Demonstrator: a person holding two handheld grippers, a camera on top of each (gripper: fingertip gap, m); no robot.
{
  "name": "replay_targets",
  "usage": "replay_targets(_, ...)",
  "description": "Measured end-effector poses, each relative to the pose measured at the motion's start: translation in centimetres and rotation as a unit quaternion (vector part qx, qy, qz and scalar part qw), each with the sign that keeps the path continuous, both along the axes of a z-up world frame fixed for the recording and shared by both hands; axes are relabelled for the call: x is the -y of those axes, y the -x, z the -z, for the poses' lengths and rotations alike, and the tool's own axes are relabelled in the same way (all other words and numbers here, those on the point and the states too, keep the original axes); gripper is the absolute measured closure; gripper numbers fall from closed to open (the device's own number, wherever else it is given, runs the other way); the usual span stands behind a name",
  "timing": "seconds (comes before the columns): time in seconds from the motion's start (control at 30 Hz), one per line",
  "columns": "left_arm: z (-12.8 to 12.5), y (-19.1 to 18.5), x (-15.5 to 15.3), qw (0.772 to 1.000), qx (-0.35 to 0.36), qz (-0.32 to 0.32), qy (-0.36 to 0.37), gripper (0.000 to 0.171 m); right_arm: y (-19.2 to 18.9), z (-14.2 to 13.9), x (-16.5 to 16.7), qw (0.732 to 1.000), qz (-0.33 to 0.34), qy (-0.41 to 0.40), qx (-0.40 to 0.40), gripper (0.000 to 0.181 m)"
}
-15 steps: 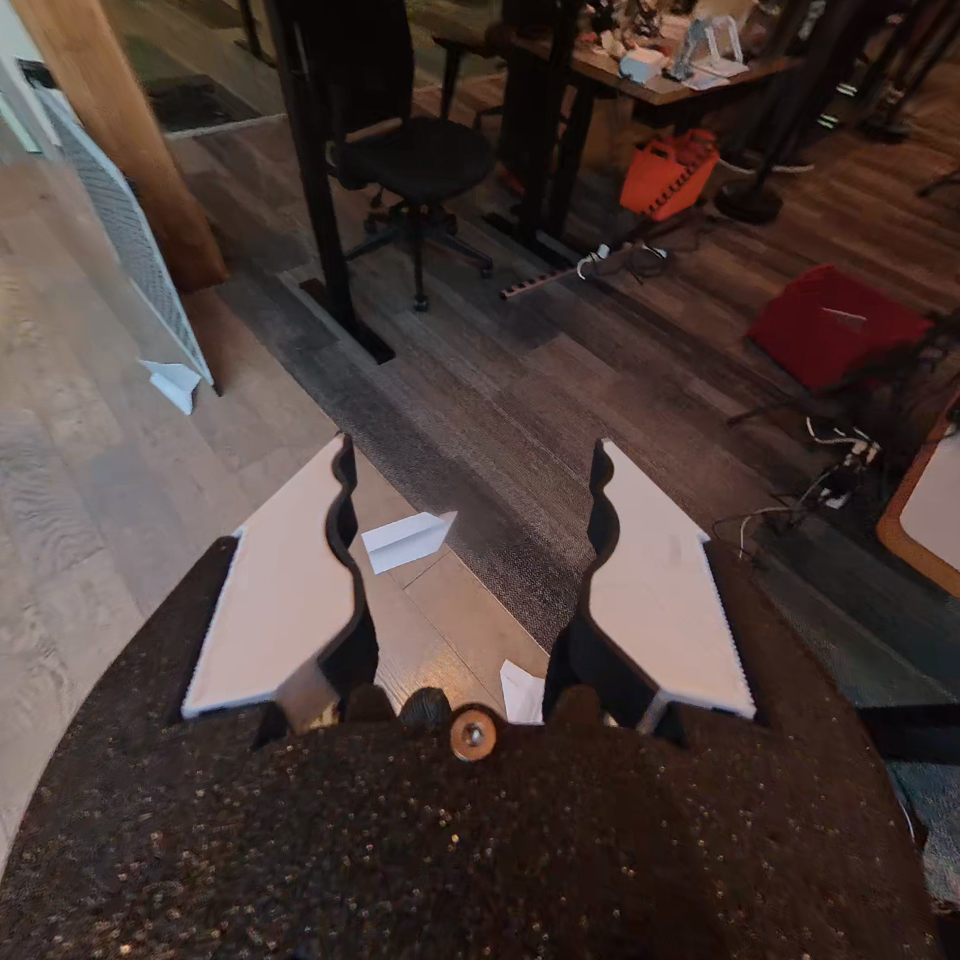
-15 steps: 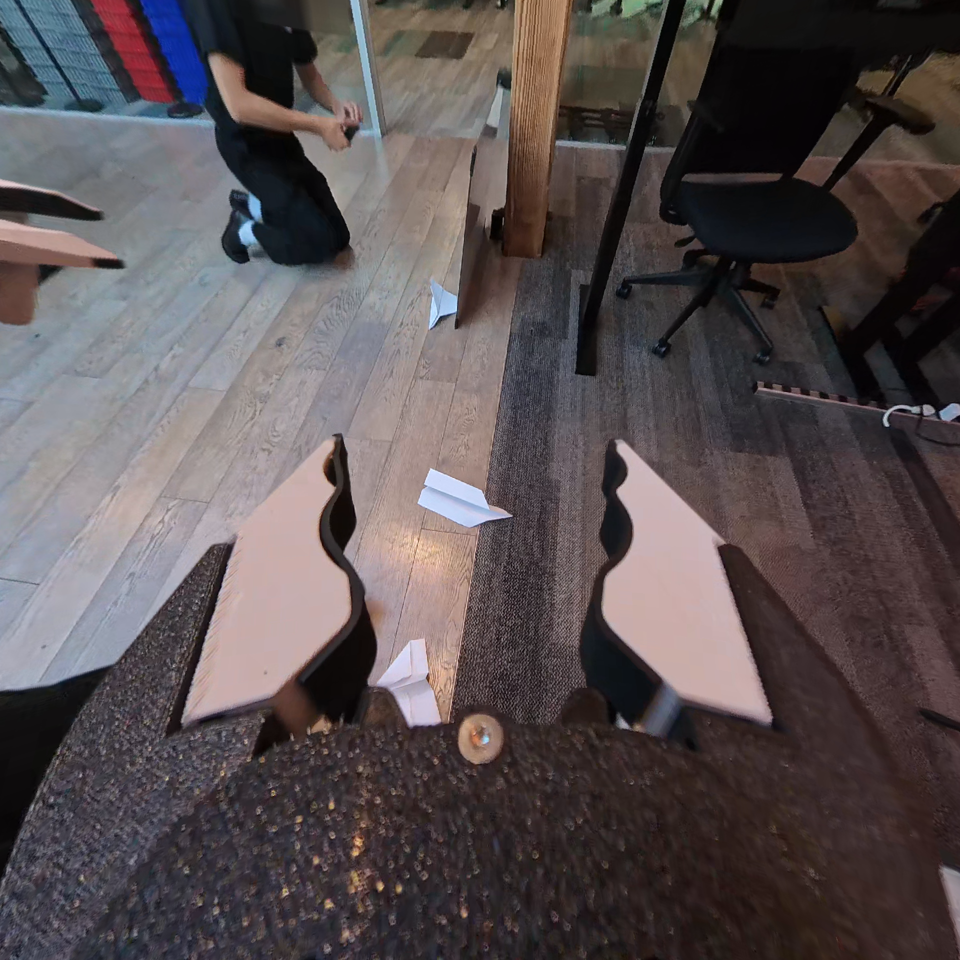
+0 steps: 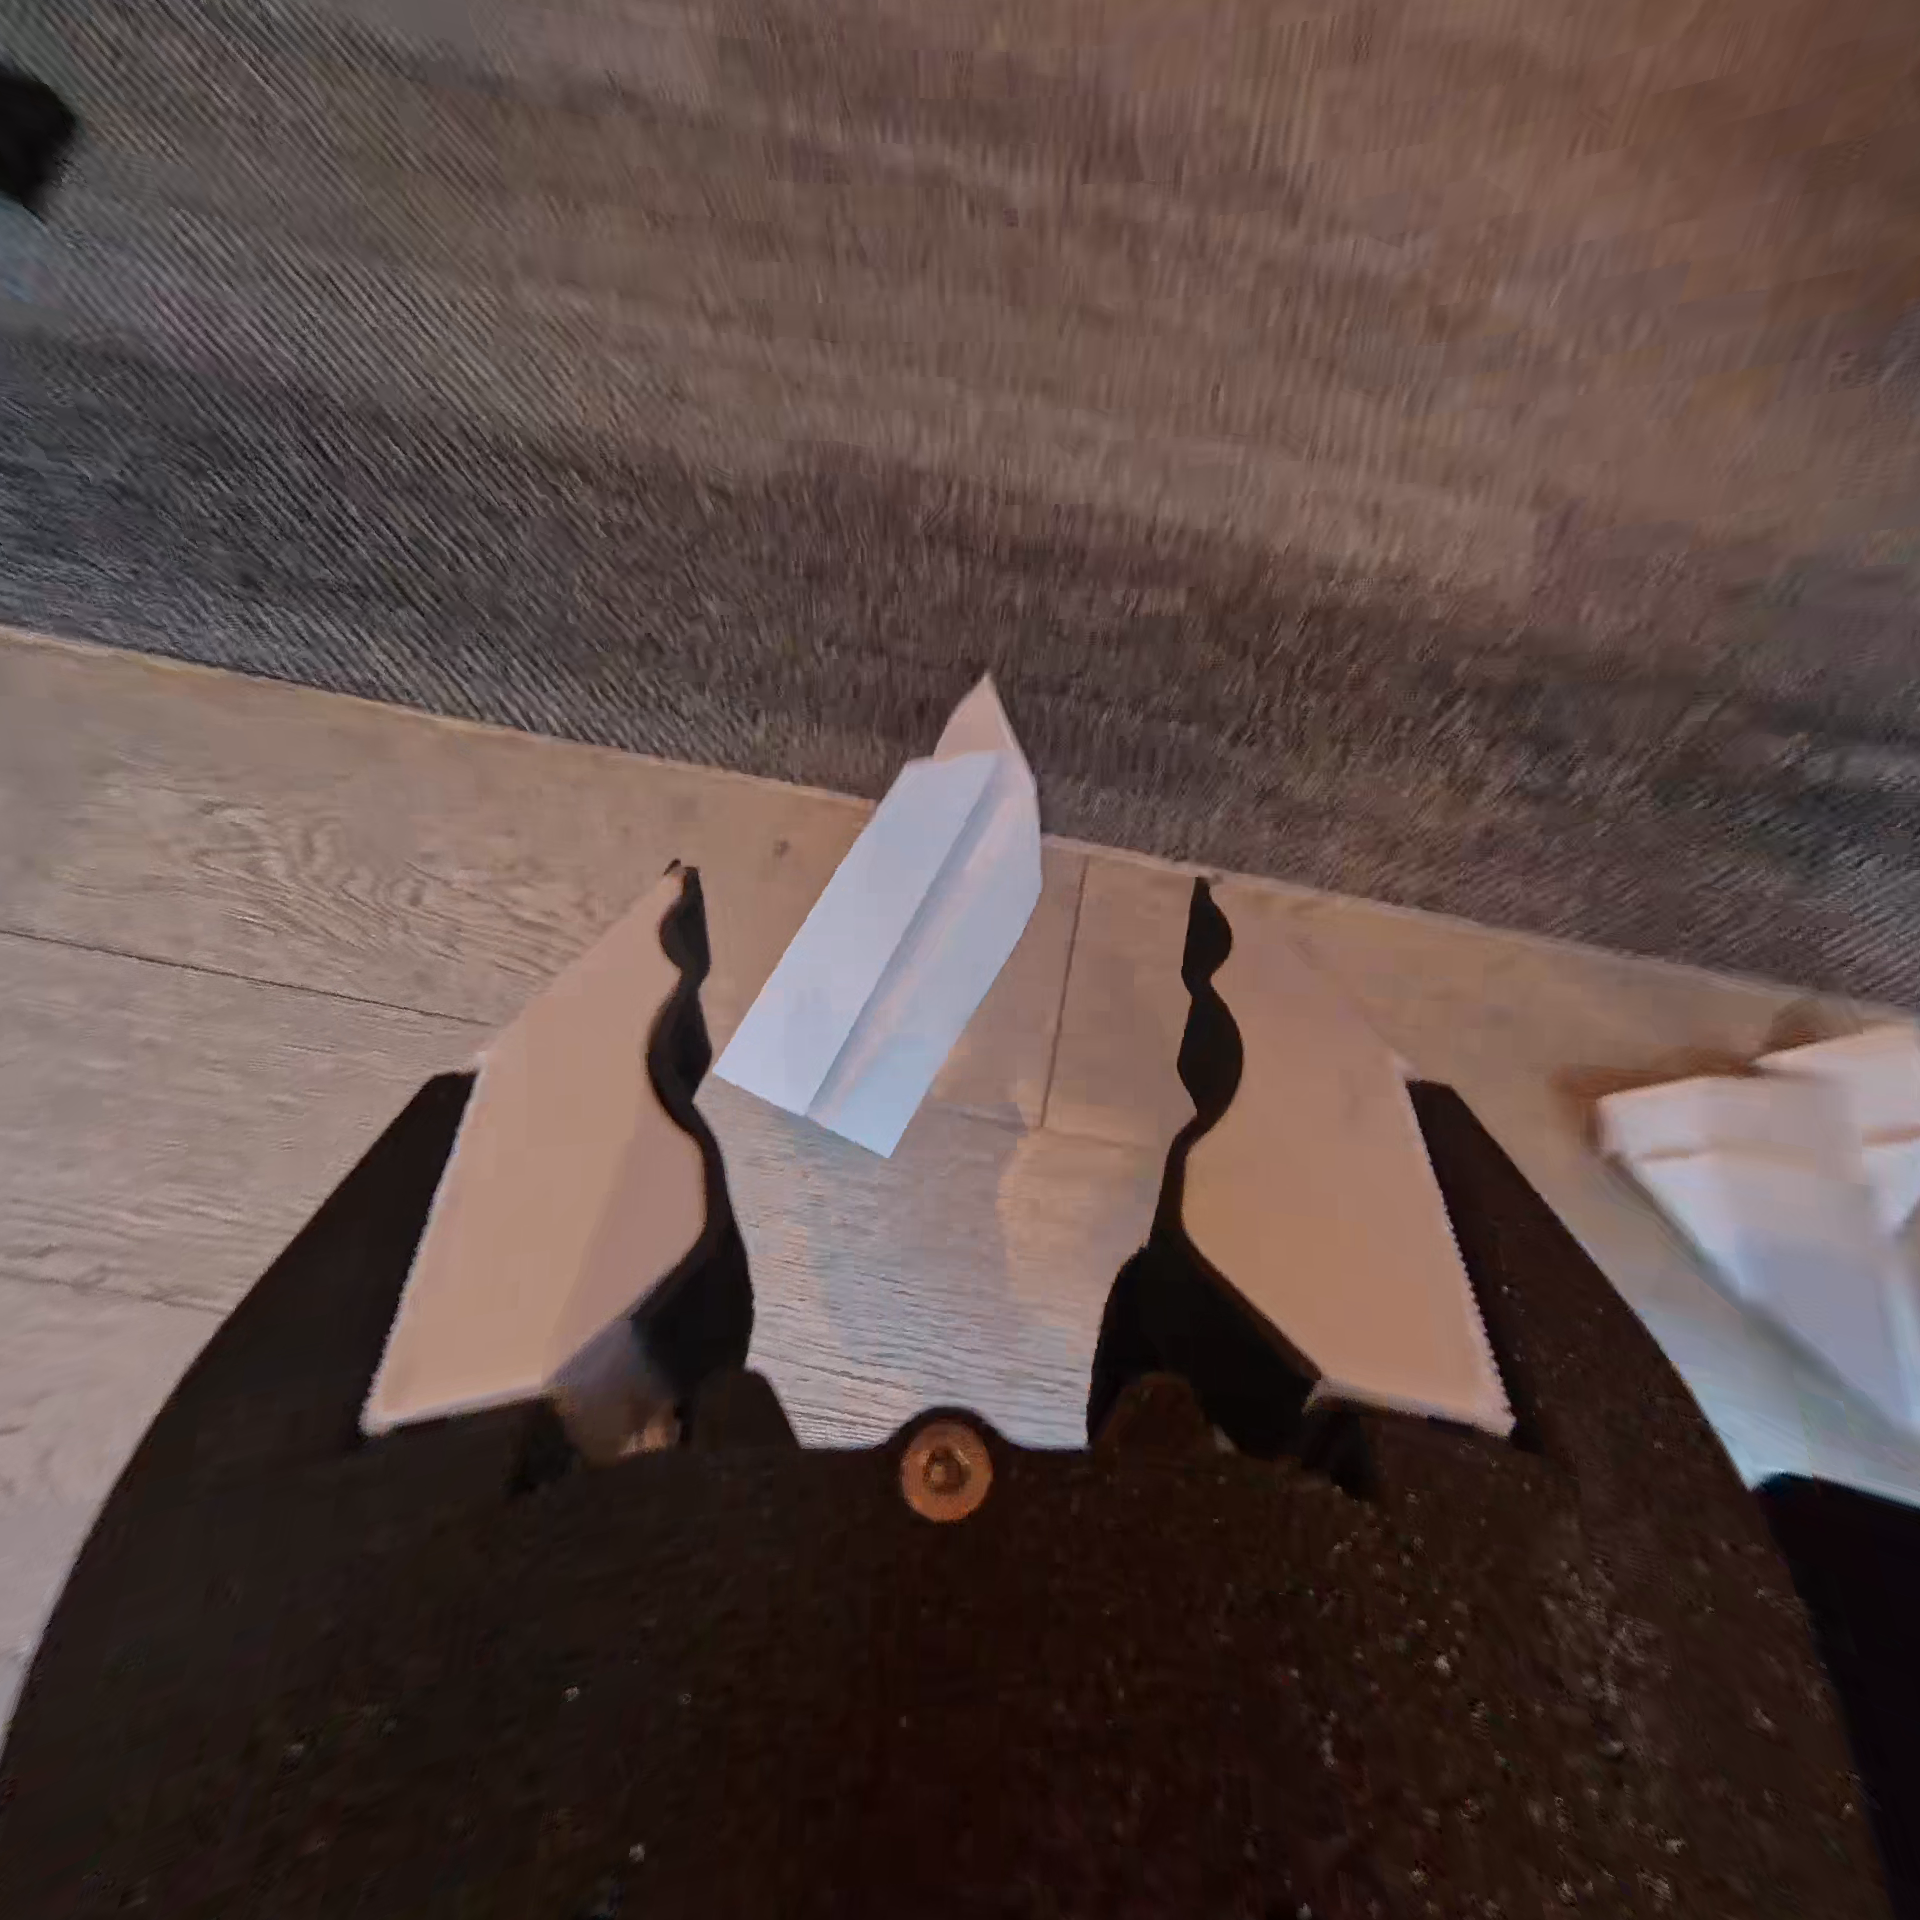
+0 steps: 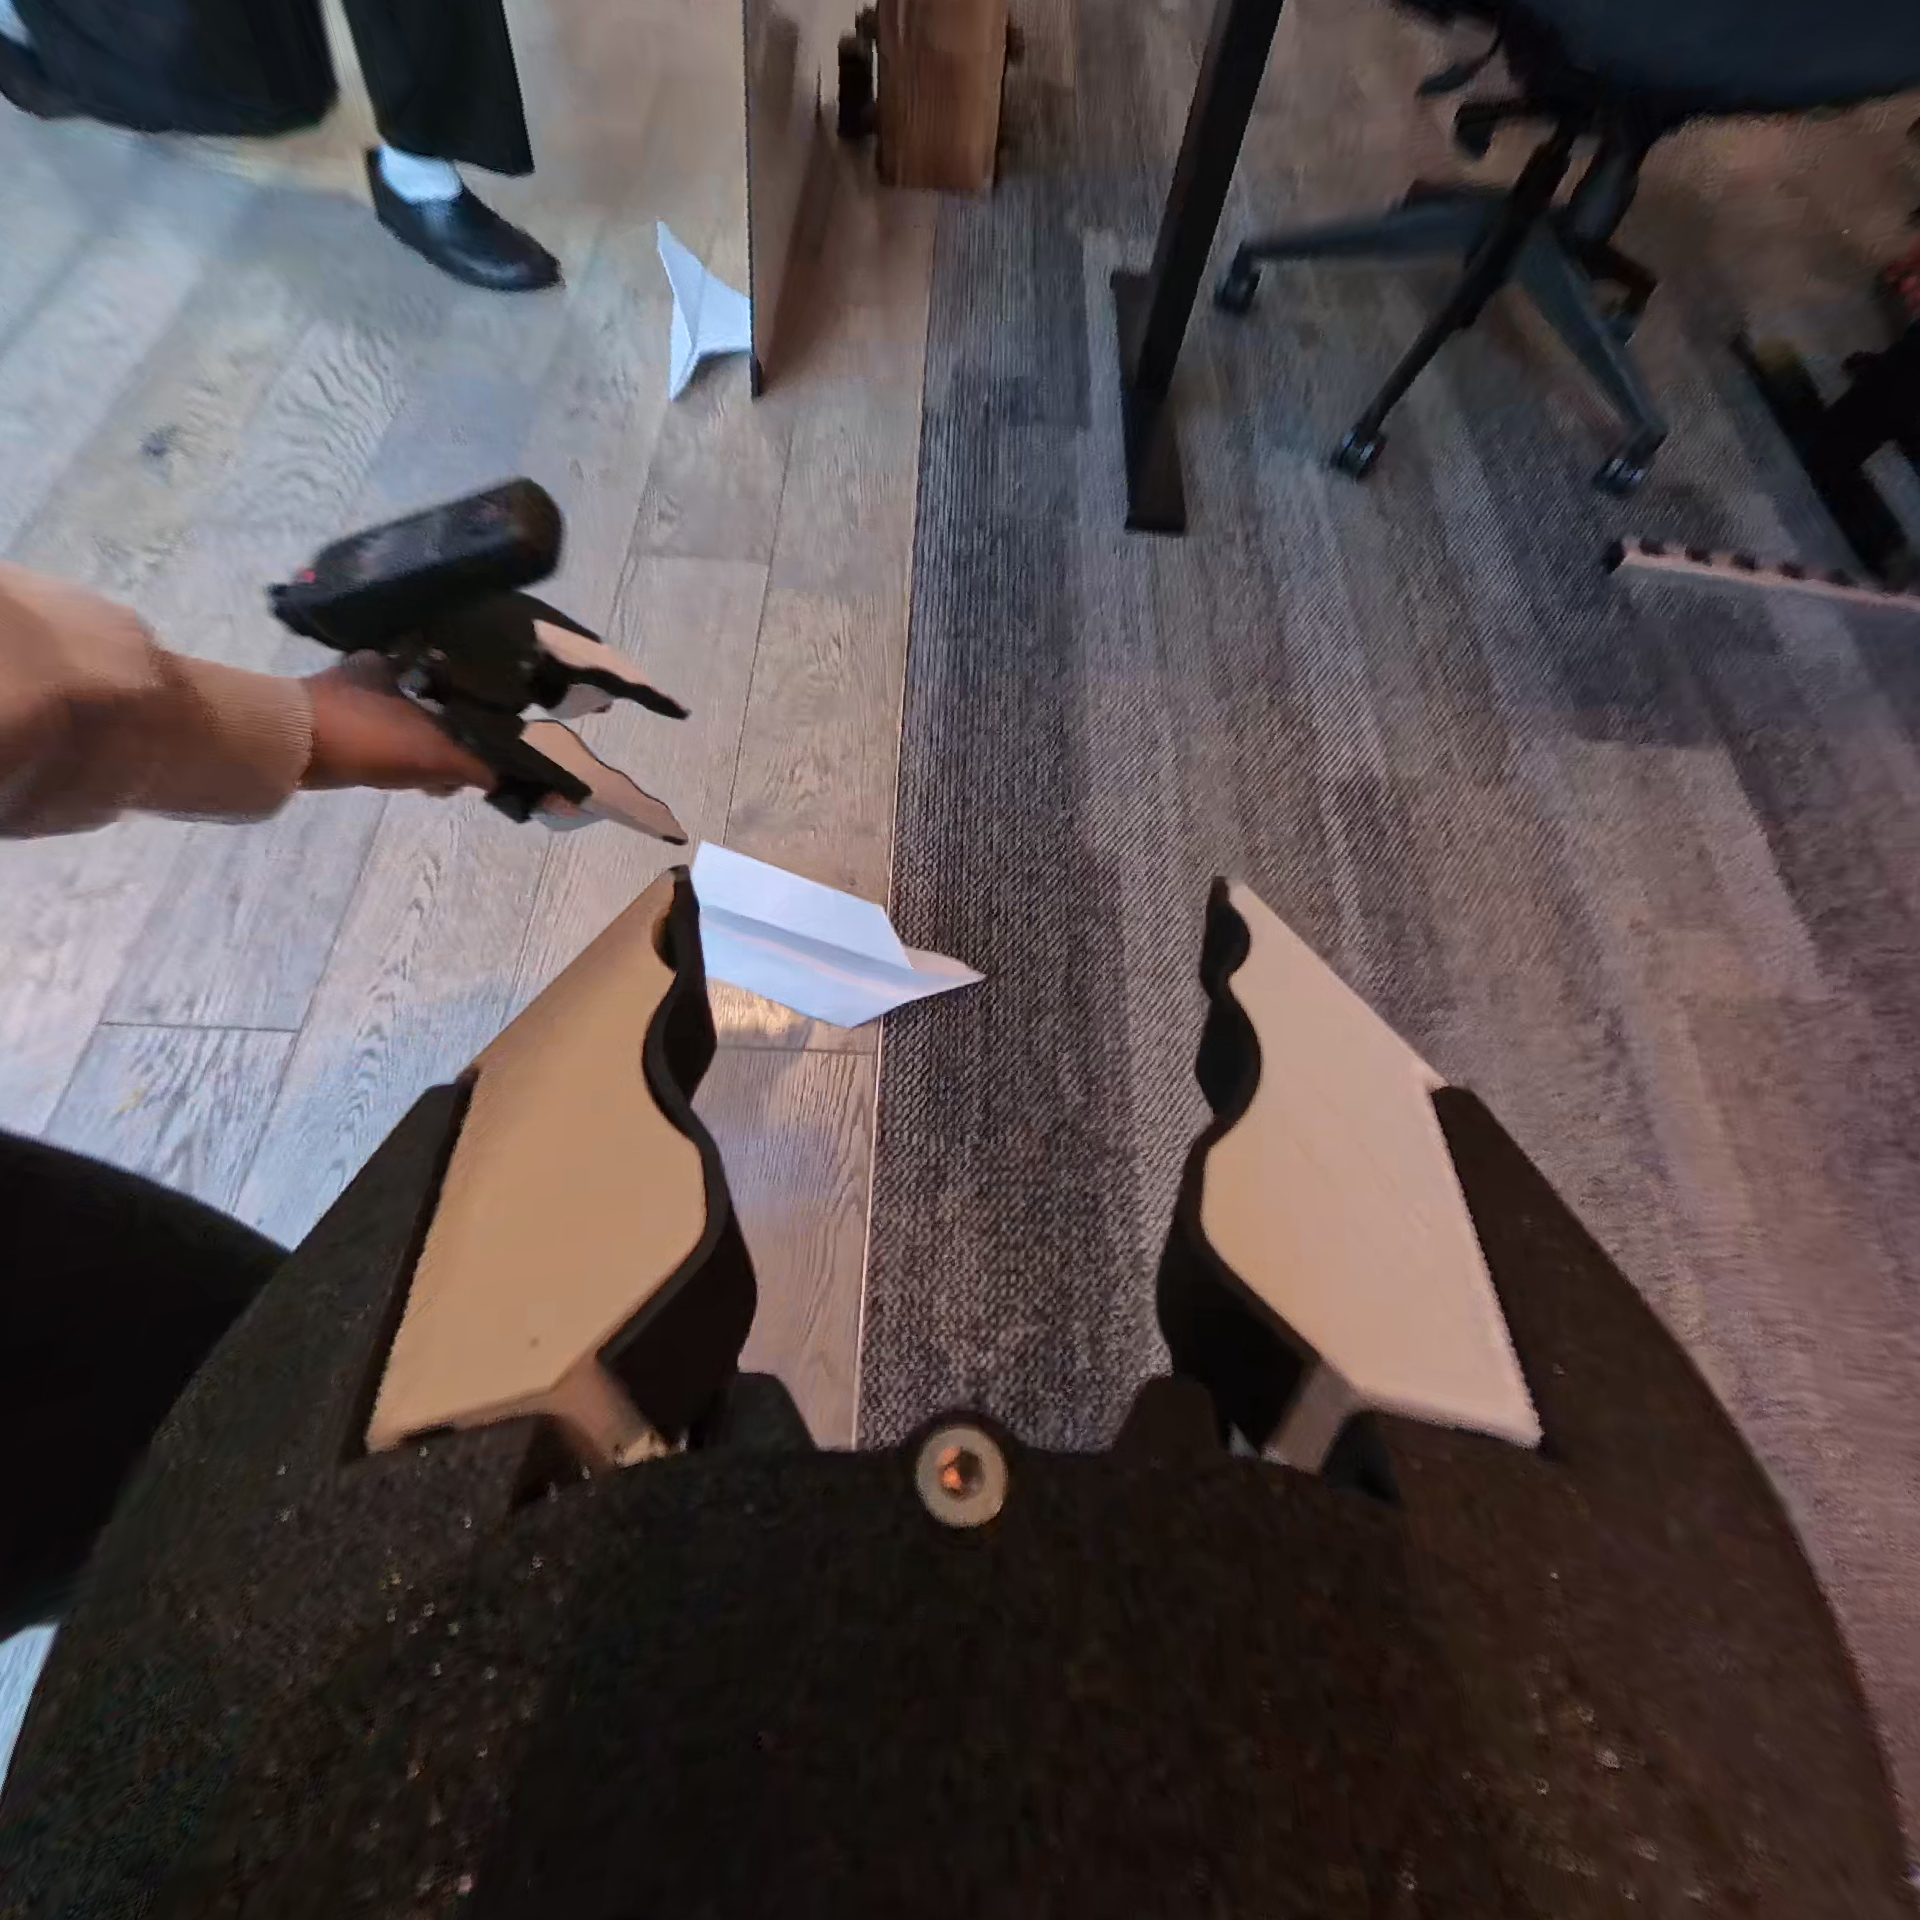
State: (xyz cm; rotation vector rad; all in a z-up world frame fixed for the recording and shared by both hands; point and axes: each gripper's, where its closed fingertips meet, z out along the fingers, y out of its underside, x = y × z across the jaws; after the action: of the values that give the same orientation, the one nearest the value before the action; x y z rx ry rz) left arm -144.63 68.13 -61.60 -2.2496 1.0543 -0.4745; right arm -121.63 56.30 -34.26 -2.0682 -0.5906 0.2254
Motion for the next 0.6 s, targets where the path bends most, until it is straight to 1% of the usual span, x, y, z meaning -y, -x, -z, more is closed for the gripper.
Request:
replay_targets(0.07,8.0,0.9,-1.4,0.998,-0.036,0.041,0.022,0.079,0.8,4.7,-0.3,1.000,0.003,0.022,-0.001,0.086)
replay_targets(0.13,14.4,1.6,-2.6,0.994,-0.066,0.078,0.038,0.079,1.3,8.4,-0.5,0.999,0.001,0.037,0.002,0.087)
replay_targets(0.2,19.6,2.2,-3.8,0.989,-0.091,0.099,0.055,0.080,1.7,11.1,-0.7,0.999,0.002,0.046,0.002,0.087)
replay_targets(0.27,23.5,2.4,-4.2,0.984,-0.105,0.115,0.090,0.087,2.0,12.6,-1.0,0.999,0.008,0.046,-0.005,0.089)
replay_targets(0.3,24.8,2.4,-3.7,0.979,-0.107,0.126,0.118,0.103,2.2,13.1,-1.1,0.999,0.013,0.046,-0.011,0.089)
replay_targets(0.33,25.6,2.2,-2.9,0.975,-0.100,0.133,0.151,0.135,2.3,13.3,-1.1,0.999,0.018,0.045,-0.015,0.090)
replay_targets(0.37,25.8,1.6,-2.0,0.971,-0.082,0.131,0.184,0.169,2.6,13.2,-1.1,0.999,0.022,0.044,-0.018,0.090)
replay_targets(0.4,25.2,0.9,-1.2,0.968,-0.055,0.126,0.209,0.171,2.8,12.6,-1.1,0.999,0.025,0.042,-0.021,0.090)
replay_targets(0.43,23.8,0.2,-0.7,0.970,-0.032,0.116,0.210,0.171,3.0,11.7,-1.0,0.999,0.028,0.039,-0.024,0.091)
replay_targets(0.47,21.7,-0.7,-0.4,0.973,-0.005,0.107,0.203,0.171,3.2,10.4,-0.9,0.999,0.031,0.035,-0.027,0.091)
replay_targets(0.5,18.9,-1.6,0.1,0.974,0.030,0.097,0.204,0.171,3.3,8.9,-0.7,0.998,0.033,0.033,-0.029,0.091)
replay_targets(0.53,15.4,-2.5,0.5,0.974,0.065,0.087,0.198,0.171,3.4,7.3,-0.5,0.998,0.034,0.030,-0.032,0.091)
replay_targets(0.6,7.3,-4.0,1.7,0.974,0.122,0.078,0.173,0.171,3.4,3.6,0.2,0.998,0.036,0.022,-0.036,0.091)
